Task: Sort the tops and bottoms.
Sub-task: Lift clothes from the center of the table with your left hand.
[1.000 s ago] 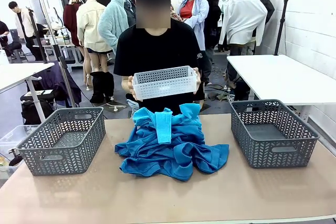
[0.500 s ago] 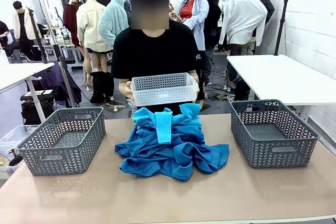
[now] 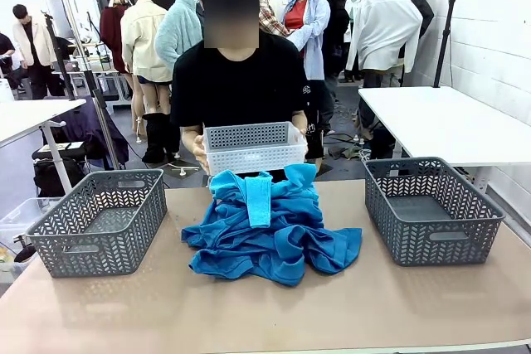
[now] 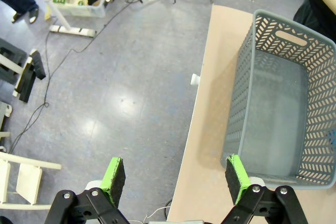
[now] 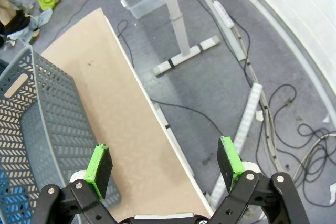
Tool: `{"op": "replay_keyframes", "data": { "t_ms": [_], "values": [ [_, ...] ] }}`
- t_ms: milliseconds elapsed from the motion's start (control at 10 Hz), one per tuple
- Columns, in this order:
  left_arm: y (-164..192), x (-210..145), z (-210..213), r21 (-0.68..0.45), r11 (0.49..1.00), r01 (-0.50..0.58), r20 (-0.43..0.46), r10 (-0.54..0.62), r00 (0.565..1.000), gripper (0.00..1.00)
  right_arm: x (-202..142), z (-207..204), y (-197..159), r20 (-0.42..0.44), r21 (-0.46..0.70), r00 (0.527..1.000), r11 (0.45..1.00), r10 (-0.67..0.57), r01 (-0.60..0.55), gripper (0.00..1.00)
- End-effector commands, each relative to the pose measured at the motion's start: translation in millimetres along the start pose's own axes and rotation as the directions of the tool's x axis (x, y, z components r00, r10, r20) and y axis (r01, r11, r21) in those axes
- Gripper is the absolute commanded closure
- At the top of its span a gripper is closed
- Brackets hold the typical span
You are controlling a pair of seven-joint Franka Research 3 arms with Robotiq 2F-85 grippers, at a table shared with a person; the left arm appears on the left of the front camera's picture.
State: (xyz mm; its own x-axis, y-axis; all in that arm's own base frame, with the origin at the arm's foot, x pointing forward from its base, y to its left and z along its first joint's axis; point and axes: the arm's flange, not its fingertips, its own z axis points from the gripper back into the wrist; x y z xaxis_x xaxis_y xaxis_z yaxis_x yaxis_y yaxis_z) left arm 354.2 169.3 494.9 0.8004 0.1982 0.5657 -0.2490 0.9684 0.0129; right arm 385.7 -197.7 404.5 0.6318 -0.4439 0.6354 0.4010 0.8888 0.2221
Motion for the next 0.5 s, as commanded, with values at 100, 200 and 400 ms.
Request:
{"op": "replay_keyframes", "data": {
  "t_ms": [100, 200, 400],
  "values": [
    [1.3, -1.5, 0.2, 0.013, 1.0, 0.009, -0.007, -0.009, 1.0, 0.0, 1.2, 3.5, 2.1, -0.001, -0.006, 1.0, 1.0, 0.001, -0.001, 0.0],
    [1.3, -1.5, 0.2, 0.013, 1.0, 0.009, -0.007, -0.009, 1.0, 0.0, 1.2, 3.5, 2.1, -0.001, -0.006, 1.0, 1.0, 0.001, -0.001, 0.0],
    [1.3, -1.5, 0.2, 0.013, 1.0, 0.009, -0.007, -0.009, 1.0, 0.0, 1.2, 3.5, 2.1, -0.001, -0.006, 1.0, 1.0, 0.001, -0.001, 0.0]
  ]
}}
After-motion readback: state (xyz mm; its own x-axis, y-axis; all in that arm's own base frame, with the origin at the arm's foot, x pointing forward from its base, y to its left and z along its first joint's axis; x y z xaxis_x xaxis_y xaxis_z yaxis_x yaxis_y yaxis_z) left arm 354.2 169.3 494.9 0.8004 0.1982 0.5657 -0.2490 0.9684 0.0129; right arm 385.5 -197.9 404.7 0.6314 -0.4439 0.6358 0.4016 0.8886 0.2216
